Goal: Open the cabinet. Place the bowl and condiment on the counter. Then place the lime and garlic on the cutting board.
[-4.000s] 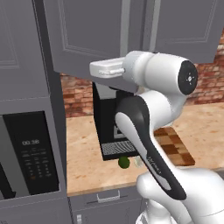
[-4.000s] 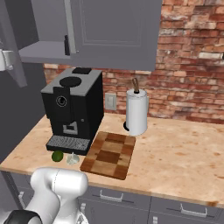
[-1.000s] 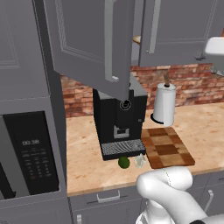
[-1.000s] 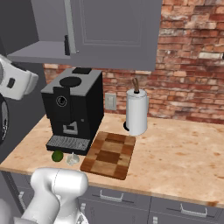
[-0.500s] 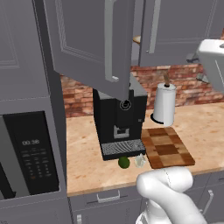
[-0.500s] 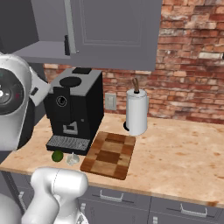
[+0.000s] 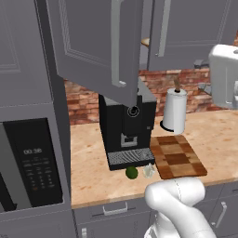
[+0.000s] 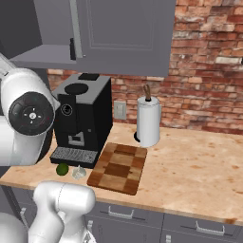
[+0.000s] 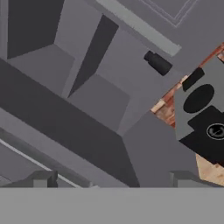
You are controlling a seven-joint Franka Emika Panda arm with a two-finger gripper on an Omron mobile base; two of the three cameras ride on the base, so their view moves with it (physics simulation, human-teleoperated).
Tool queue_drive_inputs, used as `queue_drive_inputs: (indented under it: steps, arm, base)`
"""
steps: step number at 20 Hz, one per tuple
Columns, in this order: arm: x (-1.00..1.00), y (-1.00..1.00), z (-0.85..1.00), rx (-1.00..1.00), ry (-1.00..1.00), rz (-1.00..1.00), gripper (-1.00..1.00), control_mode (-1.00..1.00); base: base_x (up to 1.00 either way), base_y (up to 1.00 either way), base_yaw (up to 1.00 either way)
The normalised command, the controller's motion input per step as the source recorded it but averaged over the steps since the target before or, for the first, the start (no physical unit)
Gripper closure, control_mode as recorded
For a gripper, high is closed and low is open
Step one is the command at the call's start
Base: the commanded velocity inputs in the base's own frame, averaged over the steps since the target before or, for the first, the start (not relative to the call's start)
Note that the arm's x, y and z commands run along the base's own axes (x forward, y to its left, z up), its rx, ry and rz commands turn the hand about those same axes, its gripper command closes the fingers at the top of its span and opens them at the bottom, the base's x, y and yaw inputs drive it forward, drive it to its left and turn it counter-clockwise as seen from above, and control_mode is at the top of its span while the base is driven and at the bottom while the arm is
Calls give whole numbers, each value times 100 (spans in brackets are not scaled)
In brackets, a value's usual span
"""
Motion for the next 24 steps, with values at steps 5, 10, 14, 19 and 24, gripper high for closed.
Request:
queue_drive_inputs:
  steps: [5,10,14,19,24]
  arm:
    - [0,6,13,0,22,10,-100,-100]
    - [3,7,11,3,7,7,-100,-100]
    - [18,2,-4,15,-2,6,-100,-100]
    - [31,14,-21,12,0,6,-100,-100]
    - [29,22,-10,5,2,9,-100,-100]
  base:
    - [0,0,0]
    - [0,0,0]
    - [0,0,0]
    - [0,0,0]
    - [0,0,0]
